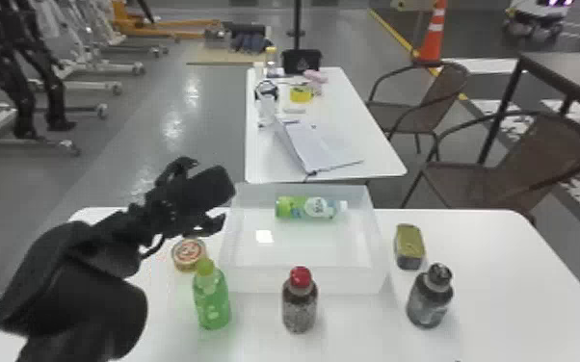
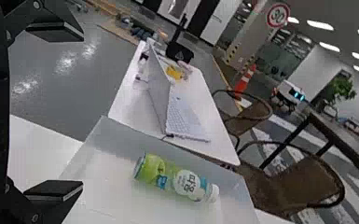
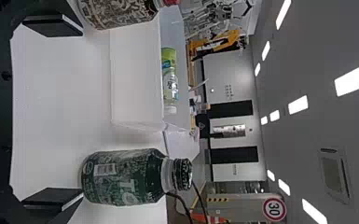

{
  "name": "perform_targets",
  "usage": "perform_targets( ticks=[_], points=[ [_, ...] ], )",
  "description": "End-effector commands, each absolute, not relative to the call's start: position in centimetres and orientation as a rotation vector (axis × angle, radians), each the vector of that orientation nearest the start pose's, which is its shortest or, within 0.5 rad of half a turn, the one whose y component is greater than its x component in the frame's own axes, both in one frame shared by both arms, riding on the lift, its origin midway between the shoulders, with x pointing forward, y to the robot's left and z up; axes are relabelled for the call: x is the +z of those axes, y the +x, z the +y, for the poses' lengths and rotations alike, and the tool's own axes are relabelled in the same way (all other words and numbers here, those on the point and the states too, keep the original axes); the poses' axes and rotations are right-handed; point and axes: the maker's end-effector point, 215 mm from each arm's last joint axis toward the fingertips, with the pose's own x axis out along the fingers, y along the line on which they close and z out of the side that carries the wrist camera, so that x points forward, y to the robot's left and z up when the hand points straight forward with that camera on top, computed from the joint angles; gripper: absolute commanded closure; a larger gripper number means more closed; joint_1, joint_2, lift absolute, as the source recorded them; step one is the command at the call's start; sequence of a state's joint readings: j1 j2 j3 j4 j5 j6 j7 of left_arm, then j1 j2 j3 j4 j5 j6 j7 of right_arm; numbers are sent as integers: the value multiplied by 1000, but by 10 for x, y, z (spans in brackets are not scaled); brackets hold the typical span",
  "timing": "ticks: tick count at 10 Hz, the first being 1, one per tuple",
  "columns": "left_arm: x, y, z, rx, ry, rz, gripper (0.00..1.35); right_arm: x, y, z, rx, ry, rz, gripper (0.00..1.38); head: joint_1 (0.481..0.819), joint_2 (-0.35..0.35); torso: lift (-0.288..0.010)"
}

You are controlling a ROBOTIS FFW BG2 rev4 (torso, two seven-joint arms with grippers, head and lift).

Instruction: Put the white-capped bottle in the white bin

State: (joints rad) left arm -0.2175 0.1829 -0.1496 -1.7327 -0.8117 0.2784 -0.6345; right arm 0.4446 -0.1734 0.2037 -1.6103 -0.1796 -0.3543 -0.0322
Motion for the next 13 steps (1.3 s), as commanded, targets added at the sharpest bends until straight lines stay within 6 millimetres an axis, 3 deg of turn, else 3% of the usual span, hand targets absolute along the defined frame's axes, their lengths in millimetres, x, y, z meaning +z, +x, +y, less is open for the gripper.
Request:
perform_targets(
  ticks=[1, 3, 4, 5, 6, 9, 11, 13],
  points=[
    [-294, 602, 227, -351, 809, 135, 180, -453, 413, -176, 154, 89, 91, 85, 549, 0, -100],
    [-318, 552, 285, -204, 581, 75, 180, -454, 411, -177, 154, 90, 94, 85, 549, 0, -100],
    [-317, 527, 332, -118, 568, 39, 182, -454, 411, -177, 154, 90, 94, 85, 549, 0, -100],
    [-324, 505, 366, -58, 512, 39, 182, -454, 410, -178, 152, 91, 95, 85, 549, 0, -100],
    [-342, 485, 386, -21, 388, 36, 182, -455, 409, -178, 152, 93, 98, 85, 549, 0, -100],
    [-390, 443, 383, 33, 118, -16, 182, -456, 407, -179, 151, 92, 100, 85, 549, 0, -100],
    [-402, 424, 375, 37, 82, -32, 182, -456, 406, -178, 151, 93, 101, 85, 549, 0, -100],
    [-413, 418, 364, 28, 45, -22, 182, -457, 405, -179, 151, 93, 103, 85, 549, 0, -100]
  ],
)
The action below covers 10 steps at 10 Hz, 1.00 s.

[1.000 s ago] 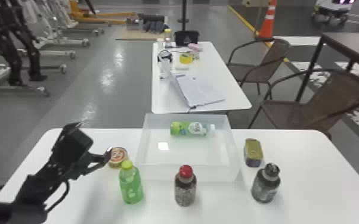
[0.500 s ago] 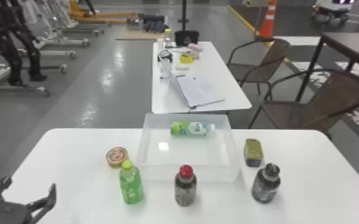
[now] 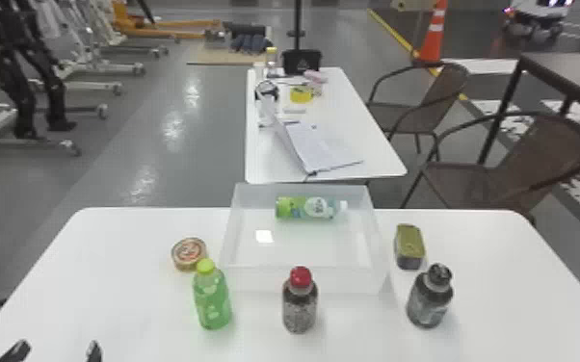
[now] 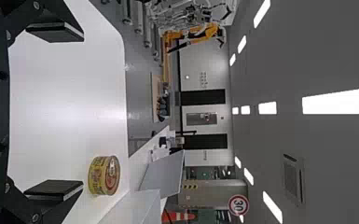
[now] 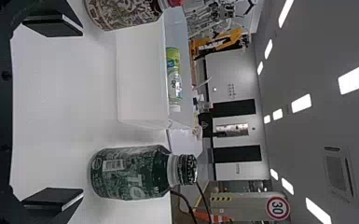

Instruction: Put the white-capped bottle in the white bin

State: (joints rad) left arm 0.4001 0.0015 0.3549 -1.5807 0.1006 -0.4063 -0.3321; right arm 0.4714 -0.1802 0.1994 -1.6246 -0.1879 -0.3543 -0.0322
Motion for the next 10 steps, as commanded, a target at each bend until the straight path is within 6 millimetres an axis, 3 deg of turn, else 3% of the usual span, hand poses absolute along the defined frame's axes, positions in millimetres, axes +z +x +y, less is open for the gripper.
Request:
perform_targets(
  ticks=[1, 4, 10],
  points=[
    [-412, 421, 358, 19, 41, -26, 182, -457, 405, -179, 151, 93, 103, 85, 549, 0, -100],
    [-420, 422, 348, 15, 9, -14, 182, -457, 404, -179, 151, 93, 103, 85, 549, 0, -100],
    [-424, 420, 349, 25, -8, -8, 182, -454, 403, -178, 154, 87, 98, 85, 549, 0, -100]
  ],
)
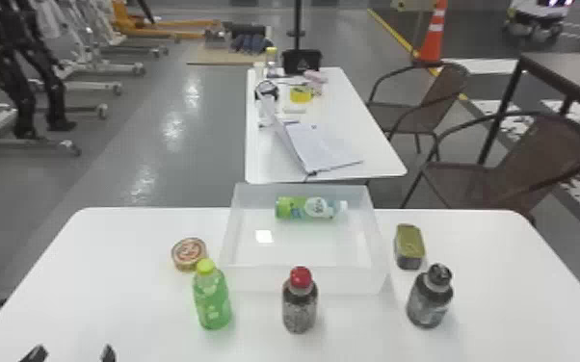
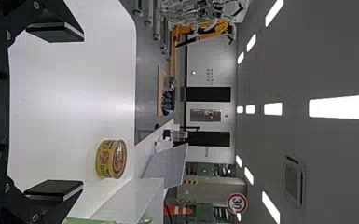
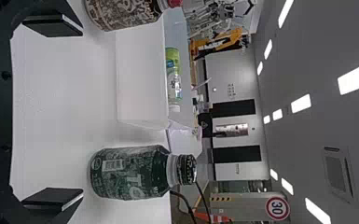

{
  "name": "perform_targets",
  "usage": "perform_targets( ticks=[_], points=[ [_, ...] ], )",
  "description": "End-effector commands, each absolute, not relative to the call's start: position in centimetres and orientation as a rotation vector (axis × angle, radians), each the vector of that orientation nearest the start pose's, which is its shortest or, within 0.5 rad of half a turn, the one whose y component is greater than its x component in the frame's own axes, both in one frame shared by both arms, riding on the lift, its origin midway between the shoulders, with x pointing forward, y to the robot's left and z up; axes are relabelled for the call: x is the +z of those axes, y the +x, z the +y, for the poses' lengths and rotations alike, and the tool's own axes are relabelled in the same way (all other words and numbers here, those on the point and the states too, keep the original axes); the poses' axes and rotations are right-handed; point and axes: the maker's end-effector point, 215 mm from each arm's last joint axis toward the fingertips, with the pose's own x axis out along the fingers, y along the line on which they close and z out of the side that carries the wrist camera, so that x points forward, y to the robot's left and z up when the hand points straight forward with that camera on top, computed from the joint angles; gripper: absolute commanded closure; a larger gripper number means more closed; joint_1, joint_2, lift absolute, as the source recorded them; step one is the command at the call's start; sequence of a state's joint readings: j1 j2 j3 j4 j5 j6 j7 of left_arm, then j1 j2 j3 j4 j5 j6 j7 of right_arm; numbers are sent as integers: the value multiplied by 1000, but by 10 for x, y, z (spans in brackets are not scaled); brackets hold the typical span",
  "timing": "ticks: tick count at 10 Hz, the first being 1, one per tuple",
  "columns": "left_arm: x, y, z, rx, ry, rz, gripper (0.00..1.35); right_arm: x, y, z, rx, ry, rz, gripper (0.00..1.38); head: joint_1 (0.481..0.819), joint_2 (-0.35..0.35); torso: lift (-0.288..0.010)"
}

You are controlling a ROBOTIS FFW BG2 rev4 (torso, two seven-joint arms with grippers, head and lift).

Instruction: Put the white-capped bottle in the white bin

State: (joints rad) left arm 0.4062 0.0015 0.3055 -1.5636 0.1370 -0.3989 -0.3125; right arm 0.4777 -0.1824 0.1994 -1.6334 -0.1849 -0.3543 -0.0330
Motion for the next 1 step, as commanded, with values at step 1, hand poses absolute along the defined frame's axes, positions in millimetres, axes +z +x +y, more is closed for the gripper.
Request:
perform_targets(
  ticks=[1],
  points=[
    [-424, 420, 349, 23, -9, -7, 182, -454, 403, -178, 154, 87, 98, 85, 549, 0, -100]
  ],
)
